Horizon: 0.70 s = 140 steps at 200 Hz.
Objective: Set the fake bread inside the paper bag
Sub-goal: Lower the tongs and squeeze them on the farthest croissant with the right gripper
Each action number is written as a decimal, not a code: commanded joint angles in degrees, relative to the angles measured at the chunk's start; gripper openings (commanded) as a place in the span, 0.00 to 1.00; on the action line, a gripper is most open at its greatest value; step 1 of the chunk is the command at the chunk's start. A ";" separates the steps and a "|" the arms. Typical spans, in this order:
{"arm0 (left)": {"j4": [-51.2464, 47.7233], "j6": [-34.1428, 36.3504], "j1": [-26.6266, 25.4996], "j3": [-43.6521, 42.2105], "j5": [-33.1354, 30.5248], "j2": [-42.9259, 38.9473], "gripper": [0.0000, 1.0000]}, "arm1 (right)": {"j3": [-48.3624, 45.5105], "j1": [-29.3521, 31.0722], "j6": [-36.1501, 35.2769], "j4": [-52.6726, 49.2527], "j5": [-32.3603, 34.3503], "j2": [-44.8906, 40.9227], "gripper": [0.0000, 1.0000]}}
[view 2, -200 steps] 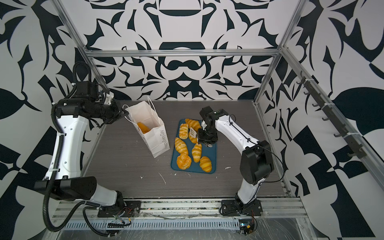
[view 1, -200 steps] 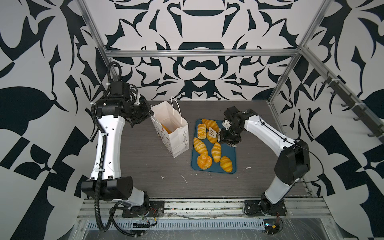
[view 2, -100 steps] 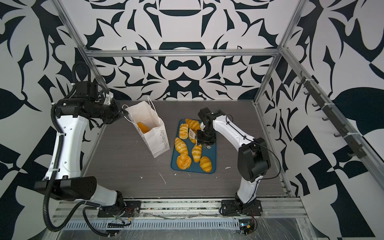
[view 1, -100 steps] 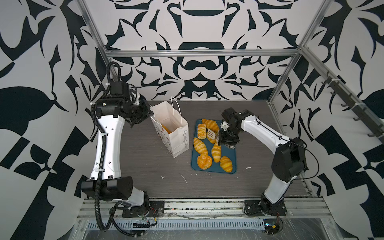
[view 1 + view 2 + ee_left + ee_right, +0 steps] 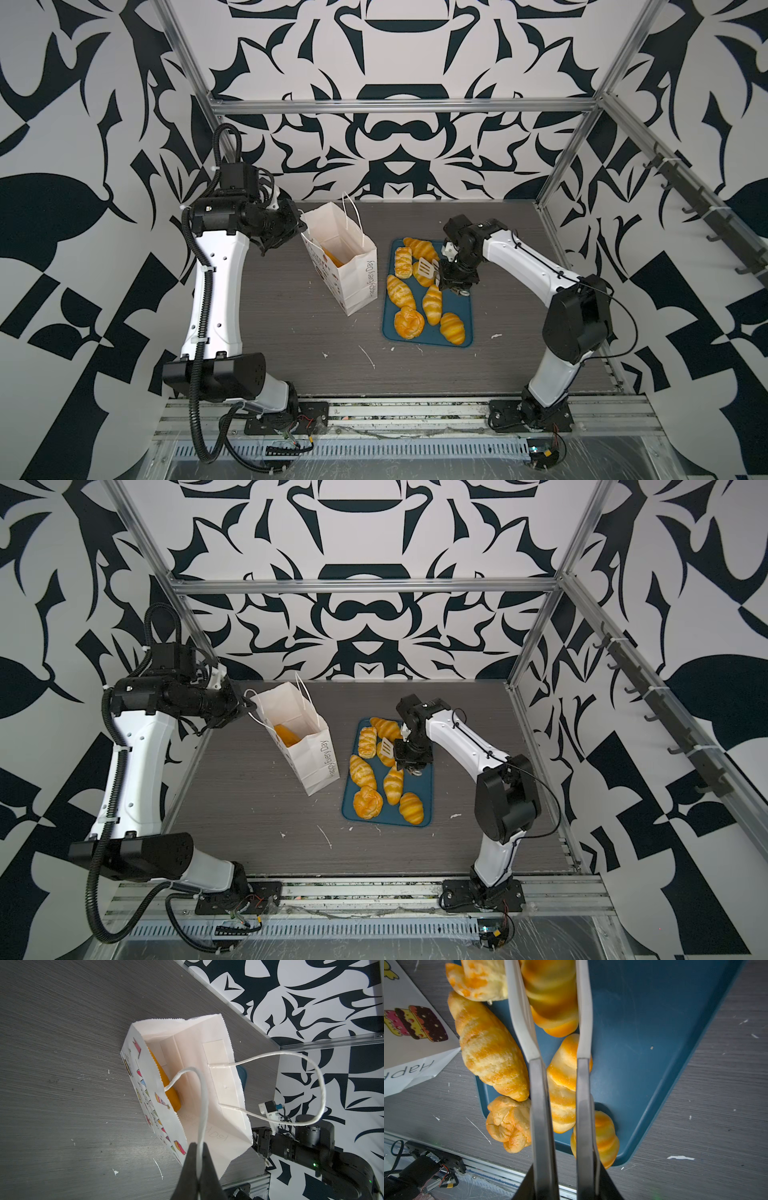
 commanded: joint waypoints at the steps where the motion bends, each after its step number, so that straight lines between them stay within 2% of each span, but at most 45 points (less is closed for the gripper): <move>1: -1.81 0.13 0.31 -0.19 0.29 -0.28 0.00 | 3.46 0.36 -0.75 -1.59 1.49 -3.18 0.34; 61: -1.75 0.01 0.28 0.05 0.56 -0.19 0.00 | 8.22 0.38 -0.16 -3.83 2.71 -5.31 0.34; 140: -1.73 -0.03 0.33 -0.03 0.52 -0.16 0.00 | 19.78 0.39 1.89 -6.87 2.05 -5.75 0.33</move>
